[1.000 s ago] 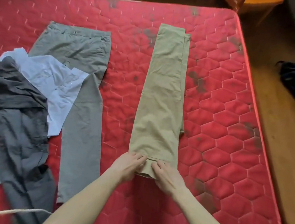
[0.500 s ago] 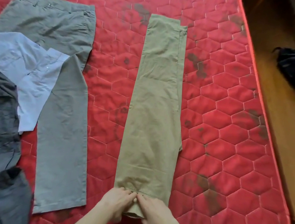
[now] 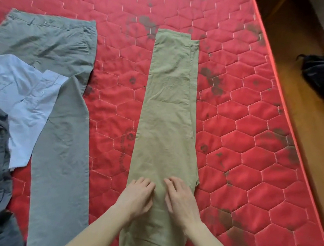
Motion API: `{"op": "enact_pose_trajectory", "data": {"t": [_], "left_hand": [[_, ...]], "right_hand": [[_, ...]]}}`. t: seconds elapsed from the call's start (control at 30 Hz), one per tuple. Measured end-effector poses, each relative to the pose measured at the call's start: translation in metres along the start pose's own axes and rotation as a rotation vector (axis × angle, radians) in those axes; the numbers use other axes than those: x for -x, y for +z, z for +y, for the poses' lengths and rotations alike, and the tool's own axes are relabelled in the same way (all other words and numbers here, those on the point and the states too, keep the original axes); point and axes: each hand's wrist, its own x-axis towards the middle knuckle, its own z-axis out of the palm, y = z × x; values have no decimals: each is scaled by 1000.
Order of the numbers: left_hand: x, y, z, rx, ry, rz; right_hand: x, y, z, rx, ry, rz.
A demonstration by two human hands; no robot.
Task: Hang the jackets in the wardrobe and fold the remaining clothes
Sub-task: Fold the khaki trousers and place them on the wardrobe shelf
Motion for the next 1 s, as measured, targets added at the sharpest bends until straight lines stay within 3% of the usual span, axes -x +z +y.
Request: {"op": "enact_pose_trajectory", "data": {"t": [0.1,0.27,0.4,0.6,0.73,0.8,1.0], "left_hand": [[-31,-9,-7,-1,-115,114],[-78,-16,-28,-45,-257,64],[-114,-20,-53,-68,-301,13],[-197,-65,-93,35,-339,60],[-253,-106,-111,42,-378,114],[-274,-120,-122,41,-366,111],[-305,-141,-139,105,-274,211]], "right_hand": [[-50,-8,18,113,92,52],[-91,4,51,167,320,43],[-108,15,68,183,323,90],[-210,-24,90,-71,406,165],[-305,-57,112,-639,466,234],[-348,-72,119,-781,509,249],[-428,-107,142,-682,738,284]]}}
